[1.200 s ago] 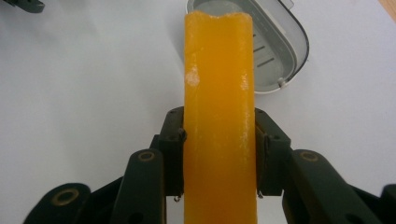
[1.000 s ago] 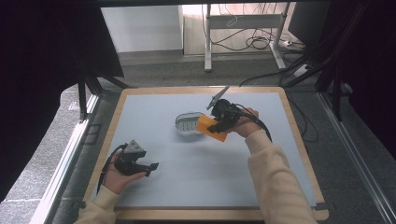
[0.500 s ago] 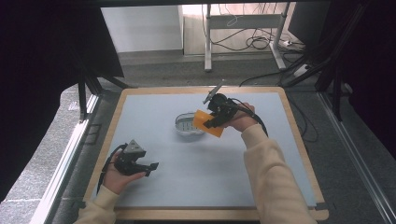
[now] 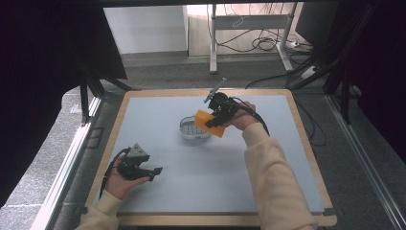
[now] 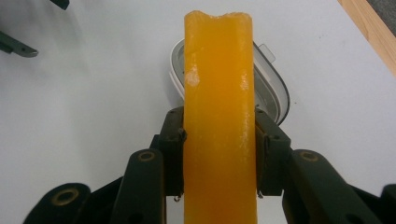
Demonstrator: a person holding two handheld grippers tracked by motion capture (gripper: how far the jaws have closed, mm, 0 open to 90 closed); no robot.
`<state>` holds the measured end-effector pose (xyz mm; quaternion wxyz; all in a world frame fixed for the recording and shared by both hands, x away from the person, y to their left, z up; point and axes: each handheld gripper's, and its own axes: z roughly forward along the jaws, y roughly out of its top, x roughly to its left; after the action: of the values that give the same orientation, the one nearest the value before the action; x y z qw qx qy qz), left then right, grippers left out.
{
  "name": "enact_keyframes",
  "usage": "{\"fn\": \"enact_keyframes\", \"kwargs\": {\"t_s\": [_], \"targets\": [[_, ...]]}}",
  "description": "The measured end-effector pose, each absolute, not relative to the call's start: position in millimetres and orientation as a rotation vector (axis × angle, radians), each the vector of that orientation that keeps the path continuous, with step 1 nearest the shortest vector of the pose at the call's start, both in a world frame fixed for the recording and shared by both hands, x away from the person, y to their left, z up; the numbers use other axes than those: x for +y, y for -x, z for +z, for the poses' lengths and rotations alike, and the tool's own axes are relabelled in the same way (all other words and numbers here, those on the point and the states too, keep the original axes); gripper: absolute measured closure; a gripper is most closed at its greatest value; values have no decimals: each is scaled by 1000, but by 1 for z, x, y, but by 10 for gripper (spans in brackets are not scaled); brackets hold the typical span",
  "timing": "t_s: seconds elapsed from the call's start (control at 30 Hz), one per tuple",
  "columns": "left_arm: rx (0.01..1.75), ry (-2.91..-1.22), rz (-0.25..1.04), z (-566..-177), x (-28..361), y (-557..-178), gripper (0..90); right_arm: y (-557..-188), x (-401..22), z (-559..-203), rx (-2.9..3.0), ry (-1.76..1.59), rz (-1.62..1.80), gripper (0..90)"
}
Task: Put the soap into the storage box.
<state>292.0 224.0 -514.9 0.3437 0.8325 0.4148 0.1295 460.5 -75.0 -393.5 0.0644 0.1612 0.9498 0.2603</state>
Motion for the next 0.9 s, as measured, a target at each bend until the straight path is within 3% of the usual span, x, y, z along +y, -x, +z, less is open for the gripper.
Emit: {"fn": "enact_keyframes", "kwargs": {"t_s": [0.9], "targets": [[1081, -2158, 330, -516, 226, -293, 257, -497, -33, -404, 2945, -363, 754, 618]]}}
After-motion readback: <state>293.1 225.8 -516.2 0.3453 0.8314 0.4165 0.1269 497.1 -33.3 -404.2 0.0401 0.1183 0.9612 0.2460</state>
